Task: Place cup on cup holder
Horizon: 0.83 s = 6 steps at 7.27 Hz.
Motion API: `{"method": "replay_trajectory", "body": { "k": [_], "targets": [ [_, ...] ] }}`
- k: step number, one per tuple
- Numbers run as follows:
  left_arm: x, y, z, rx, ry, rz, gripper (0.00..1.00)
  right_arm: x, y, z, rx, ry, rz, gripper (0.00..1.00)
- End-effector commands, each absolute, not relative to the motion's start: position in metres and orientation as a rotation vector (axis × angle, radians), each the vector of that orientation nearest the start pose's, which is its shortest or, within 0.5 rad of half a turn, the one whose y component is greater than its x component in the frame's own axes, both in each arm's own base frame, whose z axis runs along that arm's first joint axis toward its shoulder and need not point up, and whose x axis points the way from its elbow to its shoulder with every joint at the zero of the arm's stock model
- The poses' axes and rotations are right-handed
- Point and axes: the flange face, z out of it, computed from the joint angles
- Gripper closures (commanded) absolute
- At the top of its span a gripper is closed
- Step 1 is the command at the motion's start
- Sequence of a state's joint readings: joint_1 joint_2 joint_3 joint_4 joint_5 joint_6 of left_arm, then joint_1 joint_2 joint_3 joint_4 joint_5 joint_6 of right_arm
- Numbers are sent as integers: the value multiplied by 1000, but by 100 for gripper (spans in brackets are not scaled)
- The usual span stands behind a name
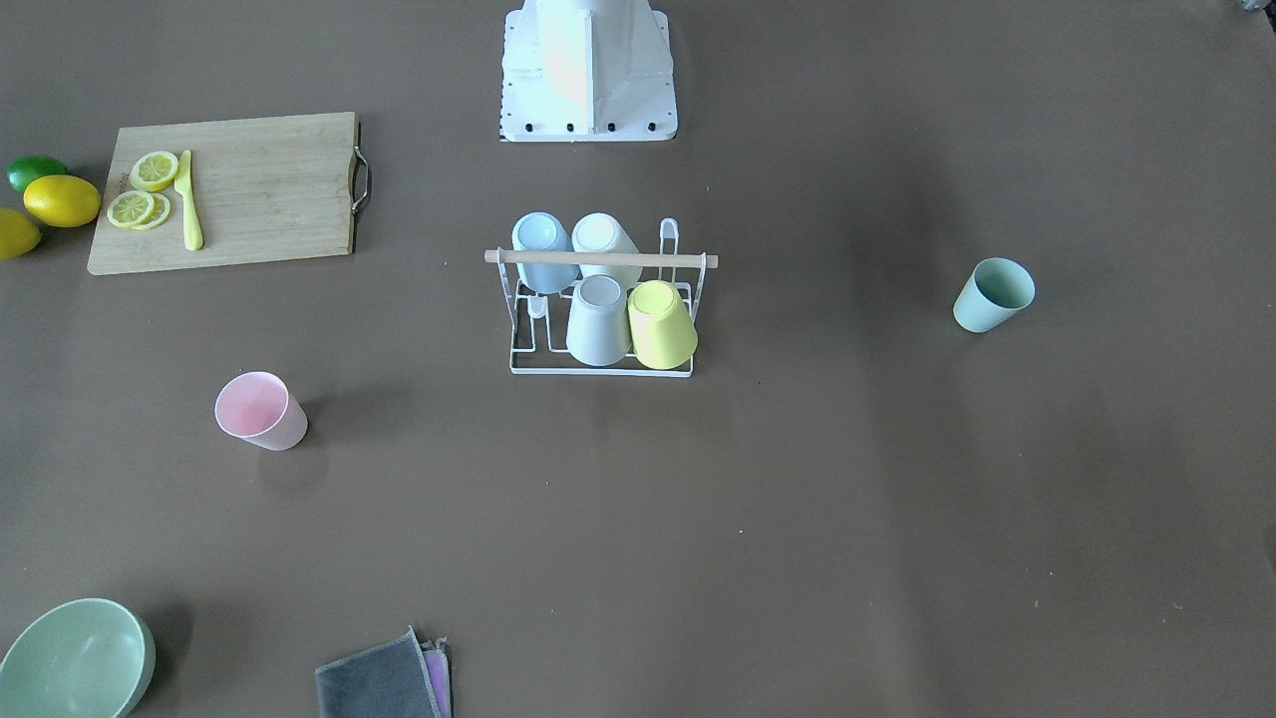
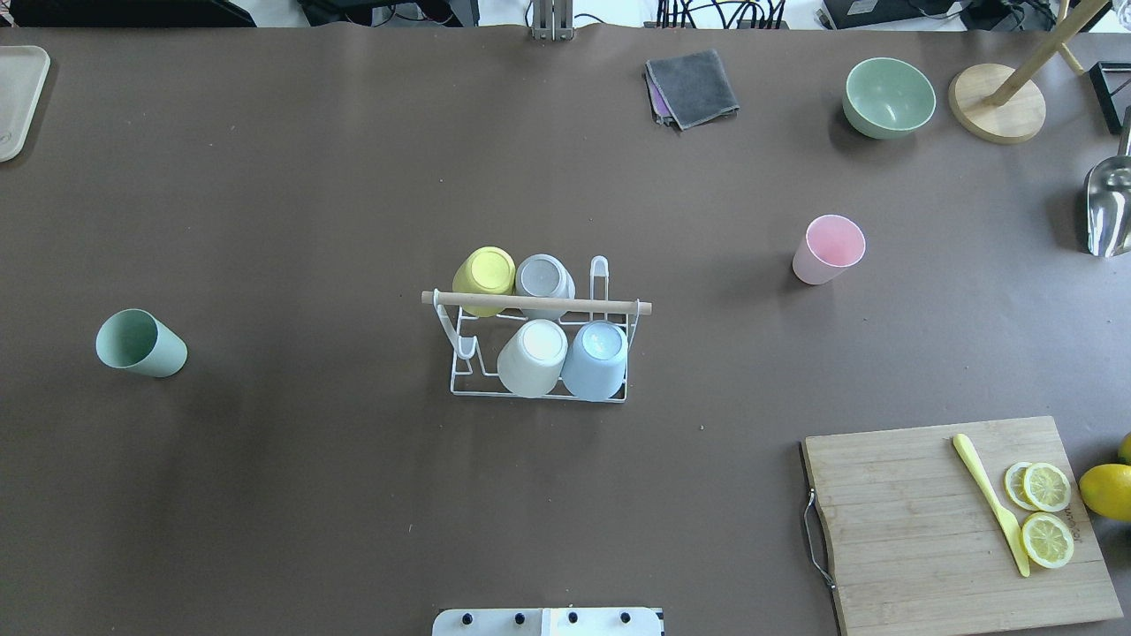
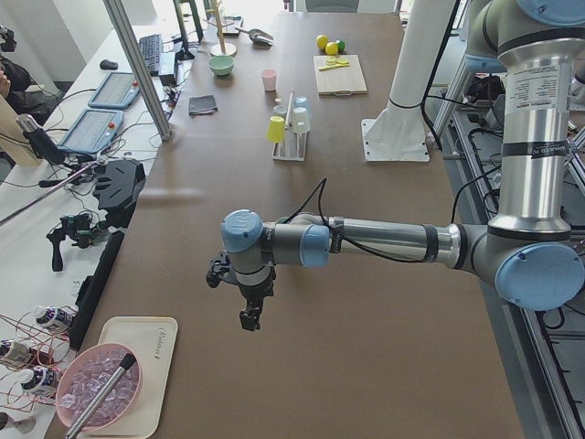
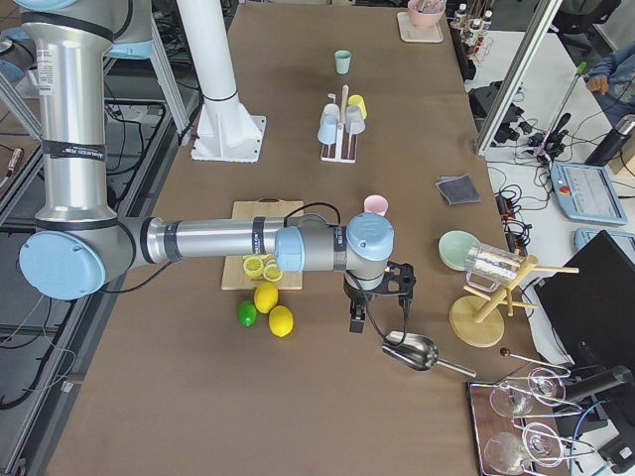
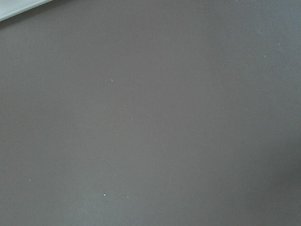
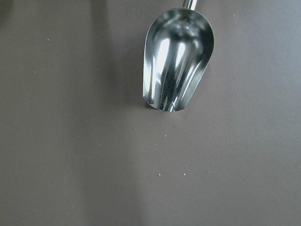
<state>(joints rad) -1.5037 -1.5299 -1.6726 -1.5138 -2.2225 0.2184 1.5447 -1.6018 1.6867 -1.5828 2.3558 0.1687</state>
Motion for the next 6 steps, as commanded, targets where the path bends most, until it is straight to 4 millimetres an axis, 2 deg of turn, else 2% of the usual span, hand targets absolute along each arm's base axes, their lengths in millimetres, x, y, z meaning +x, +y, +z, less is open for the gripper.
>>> {"method": "replay_trajectory", "body": {
  "k": [1,4,5,6],
  "targets": [
    [-43,-478,645,48,629,277,2,51,-485,617,-3,-775,106,0],
    [-42,-480,642,55,629,278,2,51,-485,615,7,-774,100,0],
    [-42,-480,641,58,628,281,2,30,-492,611,0,-774,57,0],
    [-42,-480,641,56,629,279,2,20,-511,592,36,-746,25,0]
  ]
}}
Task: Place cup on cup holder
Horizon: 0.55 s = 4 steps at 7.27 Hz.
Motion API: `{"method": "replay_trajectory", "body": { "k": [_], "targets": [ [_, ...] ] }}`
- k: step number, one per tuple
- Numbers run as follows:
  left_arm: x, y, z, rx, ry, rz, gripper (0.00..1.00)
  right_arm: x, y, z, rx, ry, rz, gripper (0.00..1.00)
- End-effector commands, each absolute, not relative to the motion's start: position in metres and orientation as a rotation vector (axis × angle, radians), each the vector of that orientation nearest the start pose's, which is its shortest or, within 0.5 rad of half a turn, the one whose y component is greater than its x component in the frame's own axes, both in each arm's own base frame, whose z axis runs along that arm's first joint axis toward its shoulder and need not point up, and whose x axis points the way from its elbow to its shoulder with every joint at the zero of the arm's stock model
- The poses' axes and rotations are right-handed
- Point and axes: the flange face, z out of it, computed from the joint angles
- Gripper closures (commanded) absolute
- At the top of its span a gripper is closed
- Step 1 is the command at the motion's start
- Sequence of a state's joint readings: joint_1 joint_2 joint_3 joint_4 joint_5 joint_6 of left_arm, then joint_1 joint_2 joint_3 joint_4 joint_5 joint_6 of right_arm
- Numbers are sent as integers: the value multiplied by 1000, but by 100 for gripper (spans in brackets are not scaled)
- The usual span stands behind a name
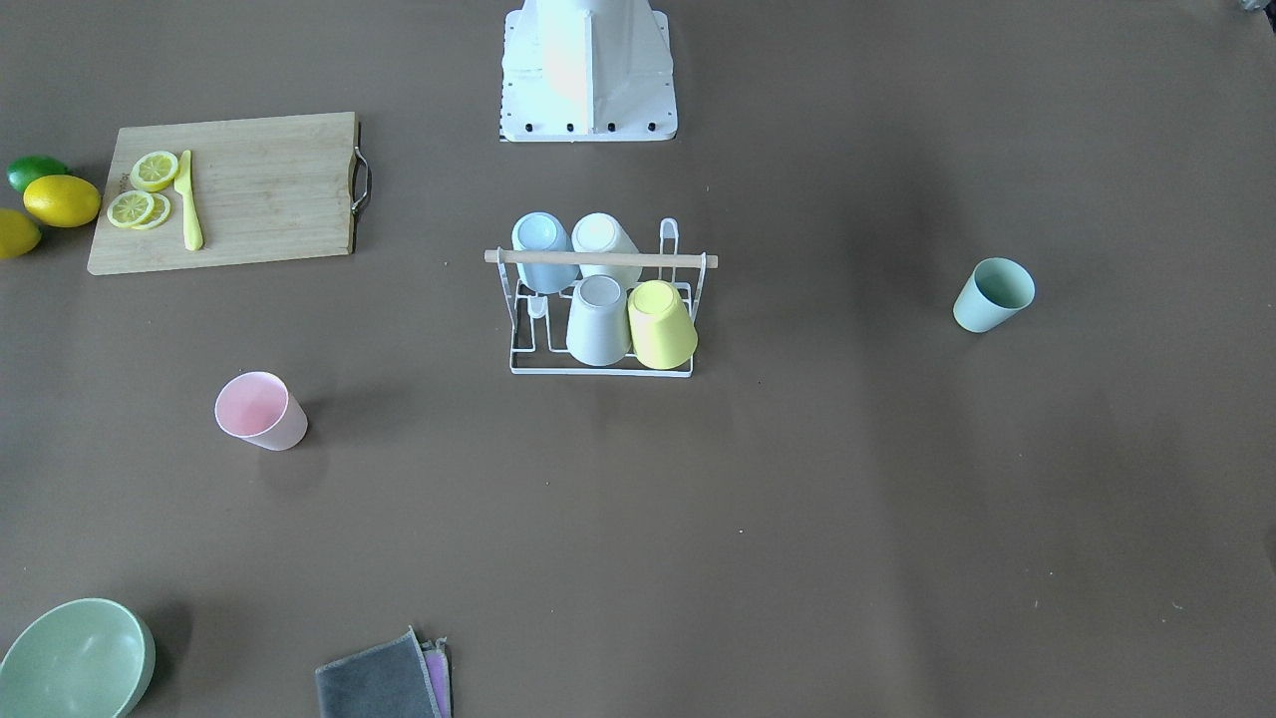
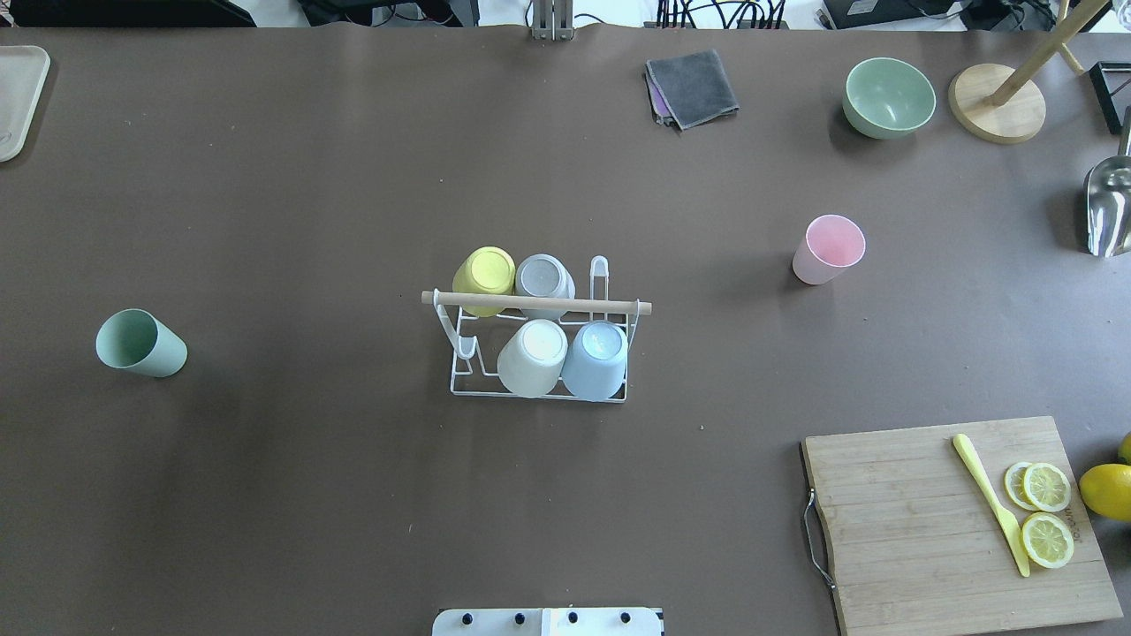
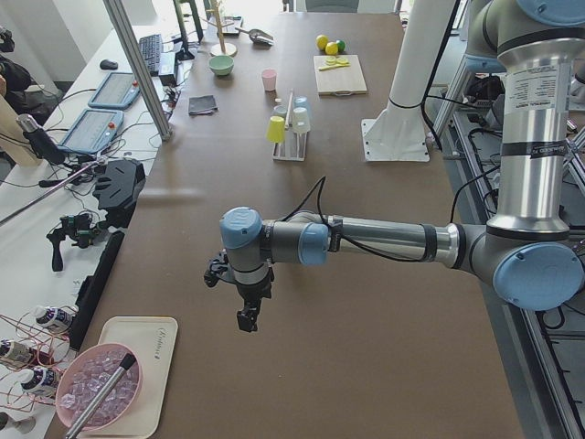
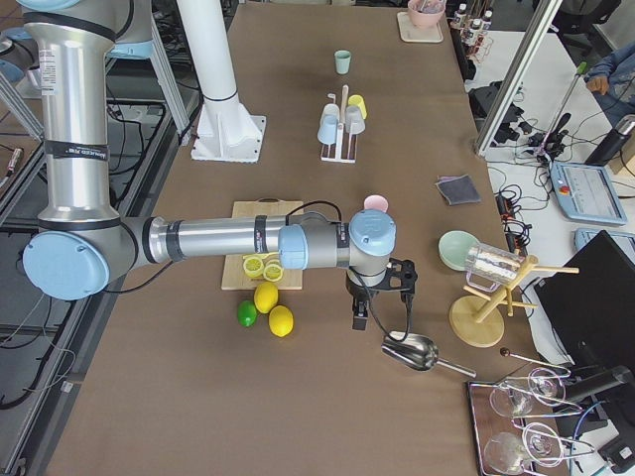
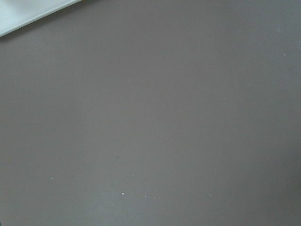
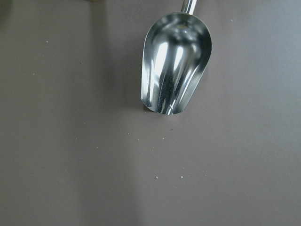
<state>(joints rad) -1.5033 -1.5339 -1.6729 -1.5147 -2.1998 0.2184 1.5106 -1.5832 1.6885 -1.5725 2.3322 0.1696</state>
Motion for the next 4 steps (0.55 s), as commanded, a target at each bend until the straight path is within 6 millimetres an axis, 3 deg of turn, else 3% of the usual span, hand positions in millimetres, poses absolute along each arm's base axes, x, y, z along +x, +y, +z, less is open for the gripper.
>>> {"method": "replay_trajectory", "body": {
  "k": [1,2,4],
  "targets": [
    [-42,-479,643,52,629,279,2,18,-517,578,58,-771,9,0],
    [-42,-481,642,55,629,278,2,16,-516,563,82,-786,-4,0],
    [-42,-481,640,58,628,279,2,15,-517,562,82,-783,-6,0]
  ]
}}
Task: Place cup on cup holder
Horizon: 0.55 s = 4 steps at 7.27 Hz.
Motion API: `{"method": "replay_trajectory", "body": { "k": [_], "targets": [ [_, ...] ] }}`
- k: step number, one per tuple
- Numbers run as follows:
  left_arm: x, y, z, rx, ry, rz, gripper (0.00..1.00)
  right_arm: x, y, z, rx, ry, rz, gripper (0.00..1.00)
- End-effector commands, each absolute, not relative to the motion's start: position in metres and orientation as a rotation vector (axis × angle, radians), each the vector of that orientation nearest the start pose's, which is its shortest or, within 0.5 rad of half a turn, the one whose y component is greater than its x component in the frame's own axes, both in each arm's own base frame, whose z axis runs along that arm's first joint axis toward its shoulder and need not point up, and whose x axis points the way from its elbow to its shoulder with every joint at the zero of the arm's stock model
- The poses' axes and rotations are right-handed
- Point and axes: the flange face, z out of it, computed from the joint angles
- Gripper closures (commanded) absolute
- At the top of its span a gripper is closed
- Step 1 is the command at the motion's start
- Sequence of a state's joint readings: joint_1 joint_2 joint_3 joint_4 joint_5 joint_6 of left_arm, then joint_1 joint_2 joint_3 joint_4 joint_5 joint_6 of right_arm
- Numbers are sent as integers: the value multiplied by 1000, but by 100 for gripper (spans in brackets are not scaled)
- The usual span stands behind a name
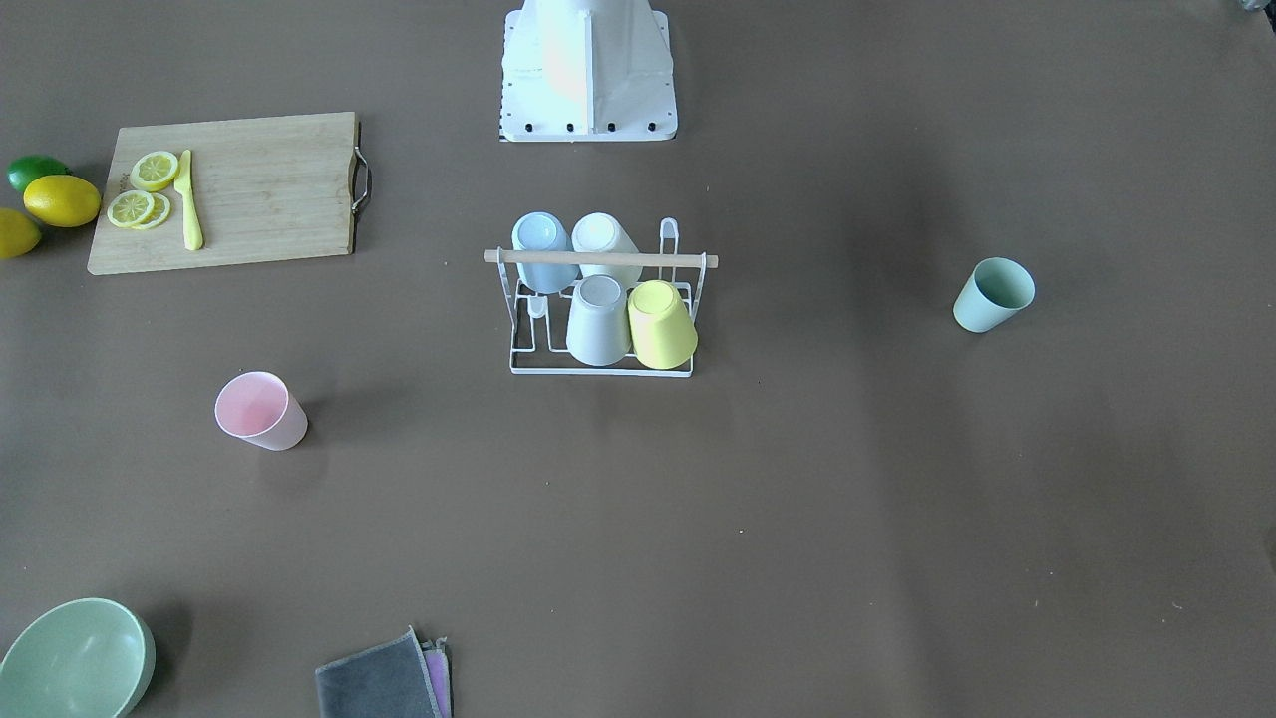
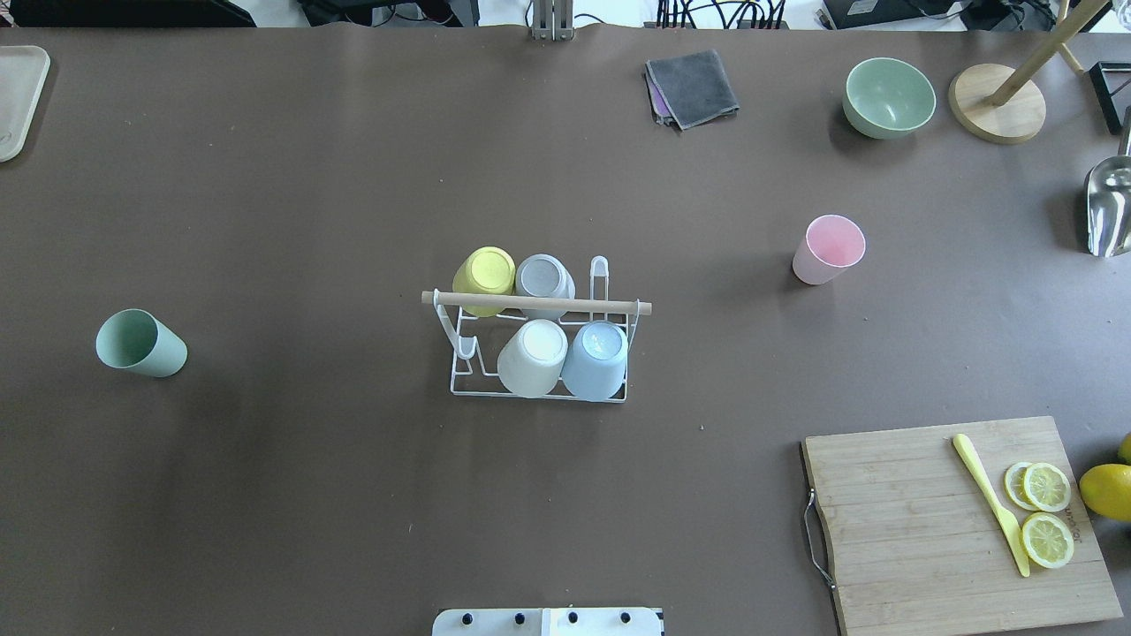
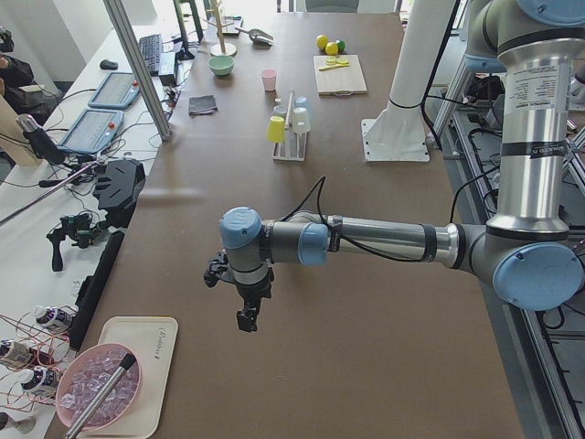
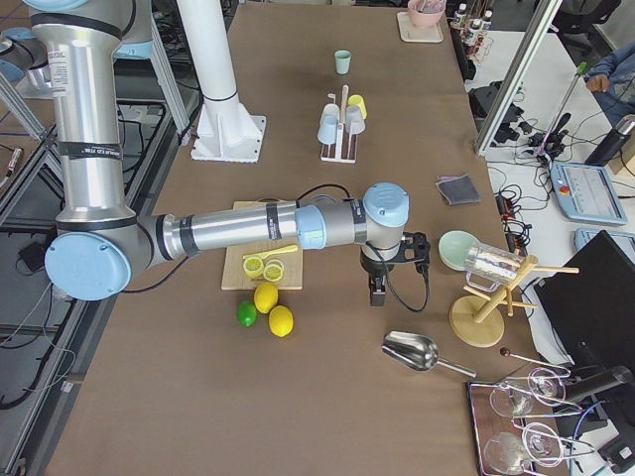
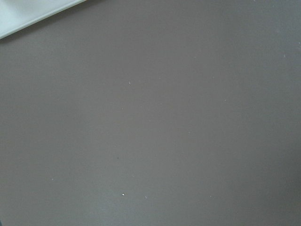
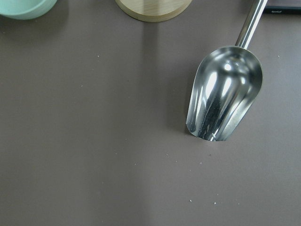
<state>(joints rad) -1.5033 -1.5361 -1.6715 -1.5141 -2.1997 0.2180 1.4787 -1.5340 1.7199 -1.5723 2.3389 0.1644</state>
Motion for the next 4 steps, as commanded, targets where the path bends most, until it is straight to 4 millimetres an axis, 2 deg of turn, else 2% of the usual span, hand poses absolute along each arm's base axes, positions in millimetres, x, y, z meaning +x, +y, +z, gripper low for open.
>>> {"method": "replay_trajectory", "body": {
  "k": [1,2,3,4],
  "targets": [
    [-42,-481,640,58,628,279,2,13,-521,557,93,-784,-19,0],
    [-42,-482,640,59,628,280,2,5,-523,546,105,-791,-41,0],
    [-42,-482,639,61,628,280,2,-14,-531,524,129,-793,-87,0],
    [-42,-481,640,58,628,279,2,-37,-537,513,132,-804,-139,0]
  ]
}}
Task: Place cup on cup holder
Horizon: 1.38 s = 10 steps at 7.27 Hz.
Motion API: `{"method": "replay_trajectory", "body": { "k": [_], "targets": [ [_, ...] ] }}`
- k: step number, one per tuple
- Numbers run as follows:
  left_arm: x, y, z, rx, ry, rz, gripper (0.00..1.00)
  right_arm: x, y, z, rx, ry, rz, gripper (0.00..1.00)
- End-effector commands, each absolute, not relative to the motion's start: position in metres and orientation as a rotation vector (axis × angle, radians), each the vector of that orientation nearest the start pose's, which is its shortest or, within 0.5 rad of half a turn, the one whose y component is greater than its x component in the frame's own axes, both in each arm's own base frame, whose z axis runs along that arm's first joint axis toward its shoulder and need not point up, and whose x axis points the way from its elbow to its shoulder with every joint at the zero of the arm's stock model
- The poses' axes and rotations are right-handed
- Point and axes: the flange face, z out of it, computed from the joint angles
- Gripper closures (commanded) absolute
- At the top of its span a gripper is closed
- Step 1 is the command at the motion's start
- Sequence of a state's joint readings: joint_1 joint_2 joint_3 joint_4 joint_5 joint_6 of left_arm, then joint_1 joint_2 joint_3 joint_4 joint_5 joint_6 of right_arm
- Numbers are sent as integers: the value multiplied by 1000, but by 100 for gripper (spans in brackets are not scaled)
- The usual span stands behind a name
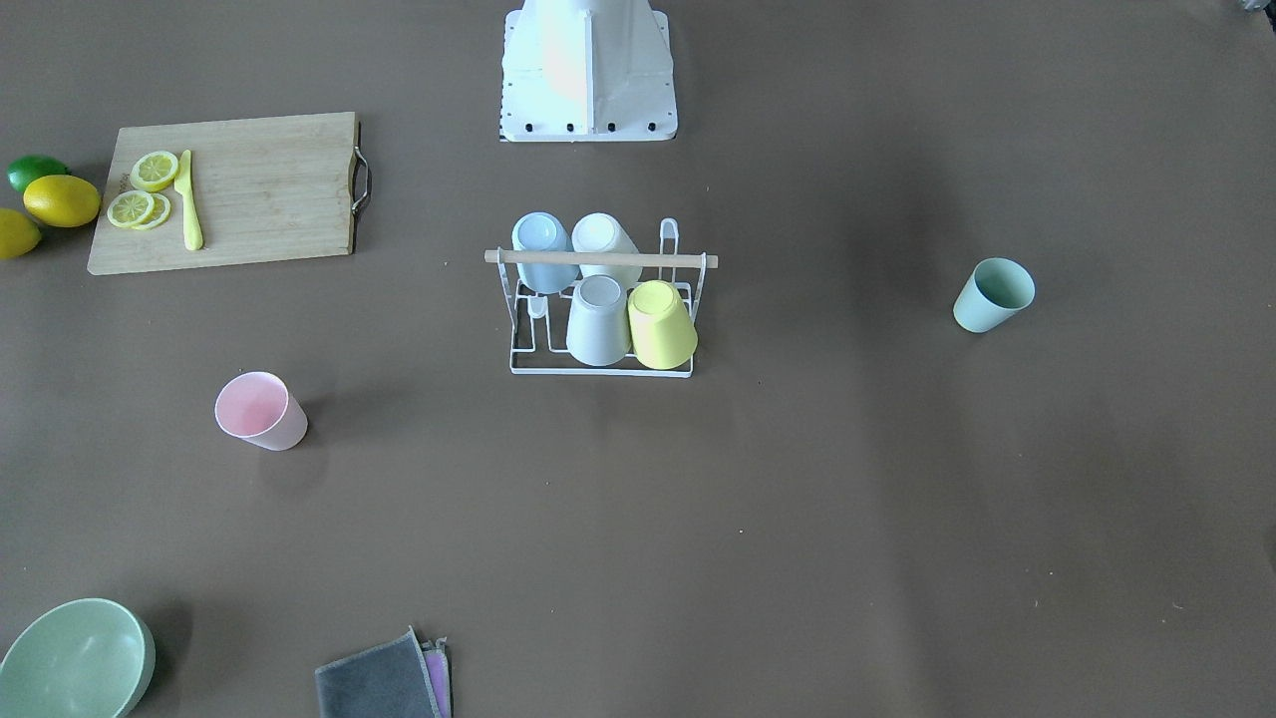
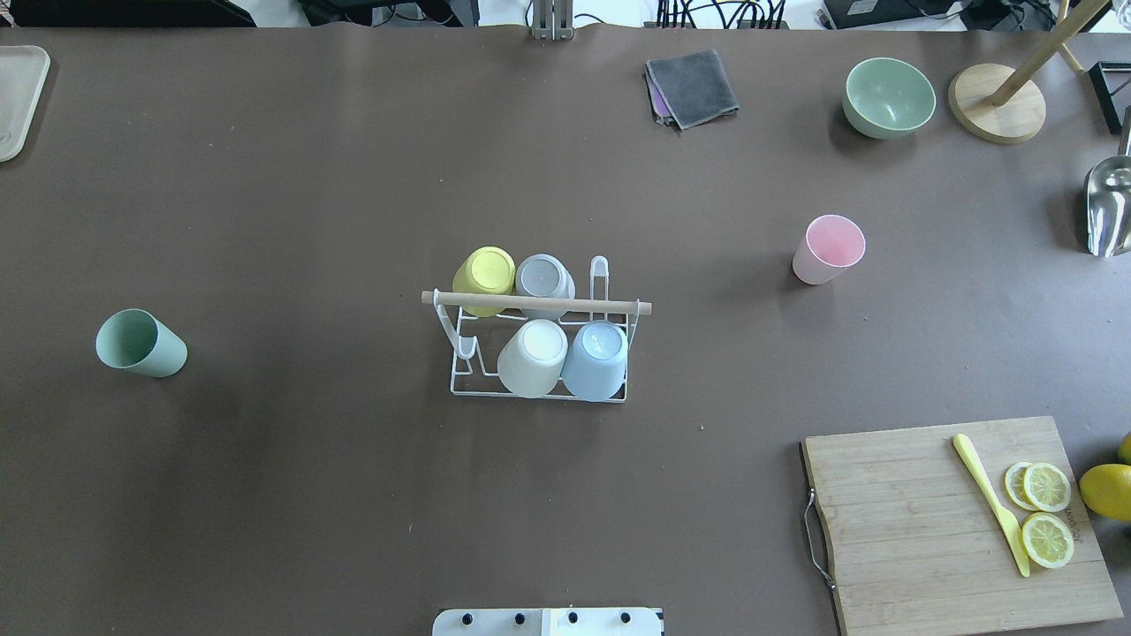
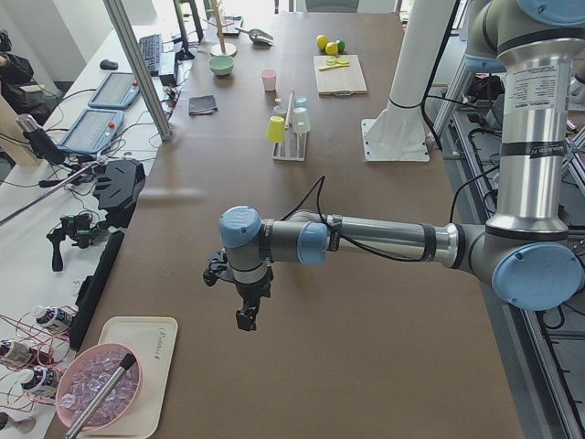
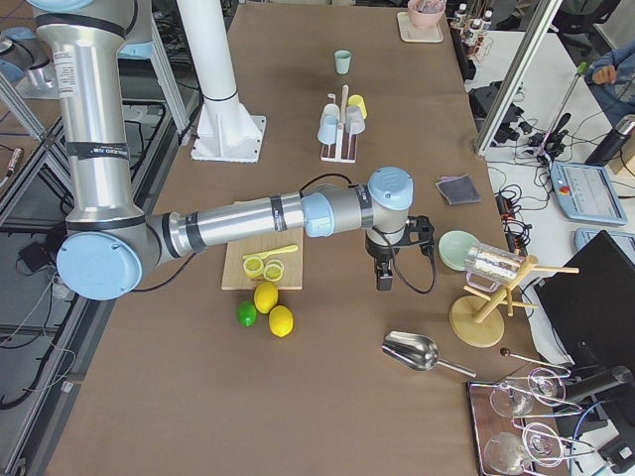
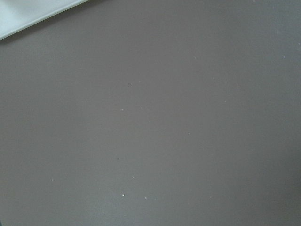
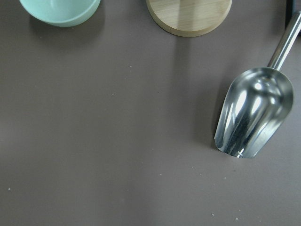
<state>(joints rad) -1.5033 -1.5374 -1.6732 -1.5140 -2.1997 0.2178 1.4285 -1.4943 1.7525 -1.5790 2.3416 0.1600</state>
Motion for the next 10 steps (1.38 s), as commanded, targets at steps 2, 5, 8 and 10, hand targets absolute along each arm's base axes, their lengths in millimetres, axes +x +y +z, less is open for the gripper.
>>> {"method": "replay_trajectory", "body": {
  "k": [2,5,8,10],
  "targets": [
    [-43,-476,645,48,629,277,2,-79,-541,499,144,-814,-260,0],
    [-43,-478,643,51,627,276,2,-135,-565,453,132,-761,-448,0],
    [-43,-478,642,51,629,274,2,-200,-582,401,106,-664,-635,0],
    [-42,-479,633,62,637,279,2,-236,-595,370,96,-621,-740,0]
  ]
}}
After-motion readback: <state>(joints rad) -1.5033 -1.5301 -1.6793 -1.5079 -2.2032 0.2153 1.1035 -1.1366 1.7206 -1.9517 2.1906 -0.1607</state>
